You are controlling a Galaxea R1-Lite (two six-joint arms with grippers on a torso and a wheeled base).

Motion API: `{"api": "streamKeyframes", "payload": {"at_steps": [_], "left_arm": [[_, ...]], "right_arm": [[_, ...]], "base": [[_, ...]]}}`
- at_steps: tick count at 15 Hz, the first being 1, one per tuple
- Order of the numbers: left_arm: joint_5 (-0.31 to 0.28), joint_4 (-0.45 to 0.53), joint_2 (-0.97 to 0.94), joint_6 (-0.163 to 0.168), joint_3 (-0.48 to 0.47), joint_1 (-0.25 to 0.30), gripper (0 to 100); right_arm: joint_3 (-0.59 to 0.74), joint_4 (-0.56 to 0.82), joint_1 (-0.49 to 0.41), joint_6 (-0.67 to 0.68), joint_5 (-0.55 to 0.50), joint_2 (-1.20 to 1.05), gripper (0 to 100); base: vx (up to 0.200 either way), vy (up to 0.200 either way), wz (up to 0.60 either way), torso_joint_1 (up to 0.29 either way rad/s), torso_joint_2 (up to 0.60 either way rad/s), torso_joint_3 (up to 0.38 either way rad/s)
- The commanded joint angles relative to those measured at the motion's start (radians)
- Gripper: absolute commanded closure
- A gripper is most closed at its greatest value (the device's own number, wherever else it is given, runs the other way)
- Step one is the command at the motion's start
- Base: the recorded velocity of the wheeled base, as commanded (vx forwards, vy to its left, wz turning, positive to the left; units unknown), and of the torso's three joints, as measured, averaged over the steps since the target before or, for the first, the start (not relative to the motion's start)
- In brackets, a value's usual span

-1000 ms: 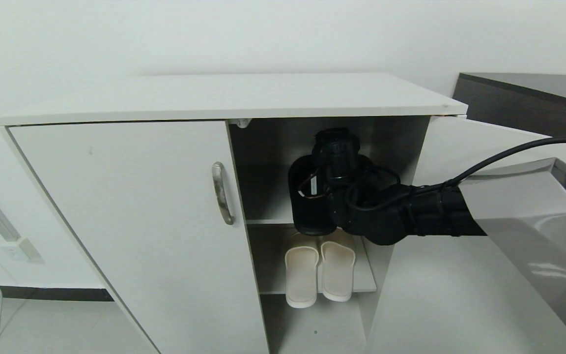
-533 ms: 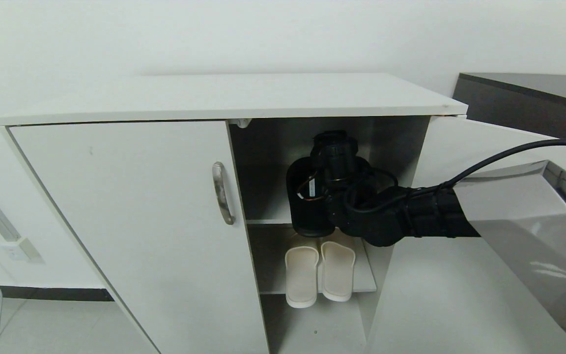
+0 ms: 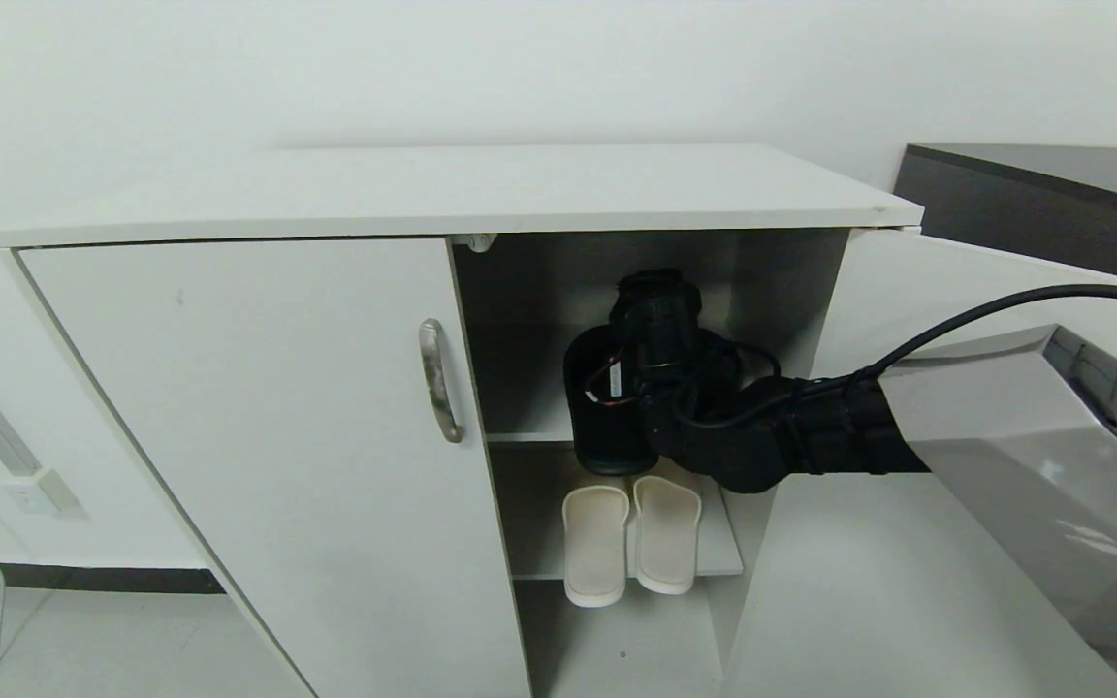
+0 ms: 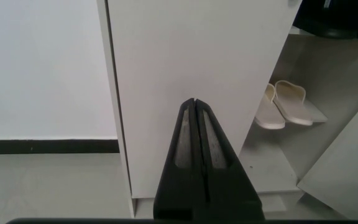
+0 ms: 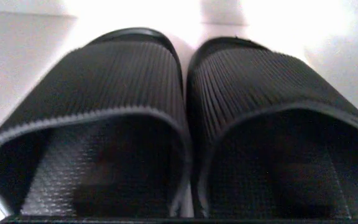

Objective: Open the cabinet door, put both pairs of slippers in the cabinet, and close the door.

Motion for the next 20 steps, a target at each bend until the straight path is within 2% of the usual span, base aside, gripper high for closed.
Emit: {"api": "streamKeyframes", "payload": {"at_steps": [1,7,12,16,20], "left_arm": [[0.000,0.000,0.001,-0.001,0.000,0.000,100],[0.000,-0.001,0.001,-0.001,0.000,0.001,100],[0.000,0.000,0.001,0.001,0.000,0.000,100],[0.000,0.000,0.001,0.002,0.000,0.001,100],[0.000,0.000,0.001,0.004,0.000,0.001,100]], "right_arm": [[0.051,-0.001,0.013,0.000,-0.001,-0.047,0],[0.281,-0.027,0.085,0.017,-0.009,-0.244,0],[0.389,-0.053,0.120,0.020,-0.015,-0.349,0],[0.570,-0.105,0.183,0.020,-0.006,-0.481,0],[0.813,-0.236,0.258,0.016,0.092,-0.576,0]], "base": [[0.000,0.000,0.00,0.000,0.00,0.000],[0.000,0.000,0.00,0.000,0.00,0.000],[0.000,0.000,0.00,0.000,0.00,0.000],[0.000,0.000,0.00,0.000,0.00,0.000],[0.000,0.000,0.00,0.000,0.00,0.000]]}}
